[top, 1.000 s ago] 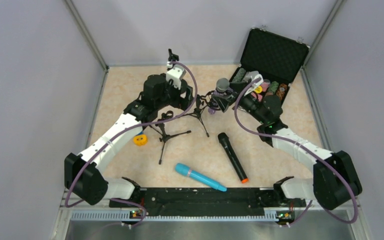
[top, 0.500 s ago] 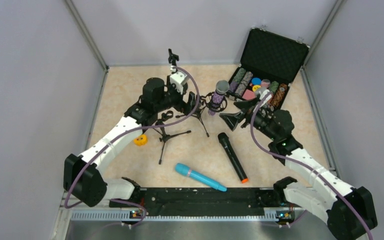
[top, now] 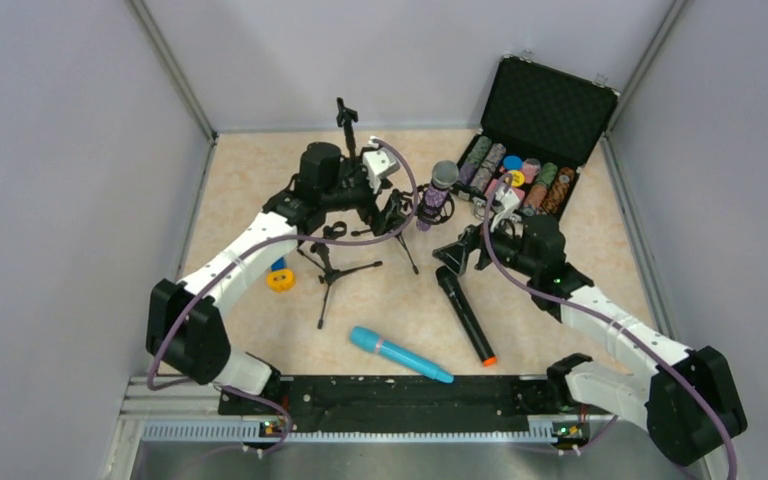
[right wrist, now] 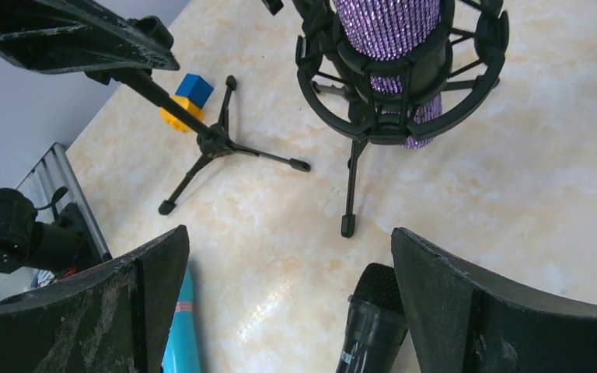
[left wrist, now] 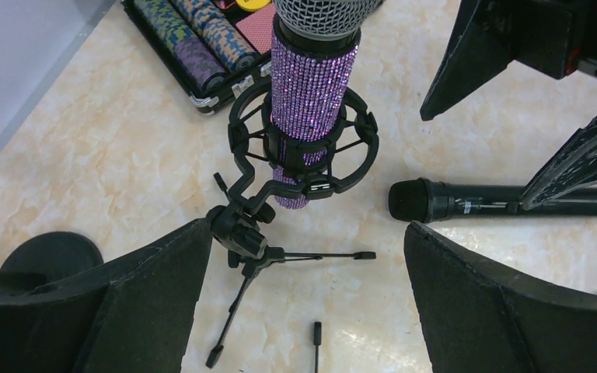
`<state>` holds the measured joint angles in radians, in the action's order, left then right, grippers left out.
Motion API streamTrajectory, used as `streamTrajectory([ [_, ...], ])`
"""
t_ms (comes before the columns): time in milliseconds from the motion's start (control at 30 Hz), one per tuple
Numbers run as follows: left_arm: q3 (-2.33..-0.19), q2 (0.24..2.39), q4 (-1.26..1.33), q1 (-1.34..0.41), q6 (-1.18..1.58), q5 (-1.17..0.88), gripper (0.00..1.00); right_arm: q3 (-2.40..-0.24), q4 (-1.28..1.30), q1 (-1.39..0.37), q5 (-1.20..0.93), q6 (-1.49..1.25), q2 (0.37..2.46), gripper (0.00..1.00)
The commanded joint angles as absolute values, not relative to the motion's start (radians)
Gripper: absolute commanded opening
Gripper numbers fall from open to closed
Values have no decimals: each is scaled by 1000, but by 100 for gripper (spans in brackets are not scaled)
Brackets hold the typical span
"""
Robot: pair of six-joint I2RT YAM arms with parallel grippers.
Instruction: Attach the microphones to the stand
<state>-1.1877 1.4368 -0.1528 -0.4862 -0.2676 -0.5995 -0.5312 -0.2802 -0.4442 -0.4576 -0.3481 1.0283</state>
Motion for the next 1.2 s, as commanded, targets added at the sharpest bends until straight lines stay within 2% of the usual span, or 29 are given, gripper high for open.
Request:
streamTrajectory([
  [0,-1273,1499,-179,-455,-405,-725,98,-590,-284,-436,-510,-374,1043,99],
  [367,-1324,1637,-59,-425,-473,-792,97,-609,-269,-369,-578,-374,1083,99],
  [633,-1373,1753,-30,-425,-482,-811,88,-598,-267,-351,-592,-381,1082,99],
  [833,-1373,1781,-24,-425,-486,-810,75,-597,-274,-345,-595,-385,1089,99],
  [967,-1366,1776,-23,-425,-486,-830,57,-601,-278,-342,-602,-392,1094,99],
  [1067,-1357,1768,-9,-426,-461,-841,54,-600,-281,-342,-603,-394,1094,99],
  [1167,-1350,1766,20,-426,-440,-864,45,-601,-286,-342,-604,-393,1102,99],
])
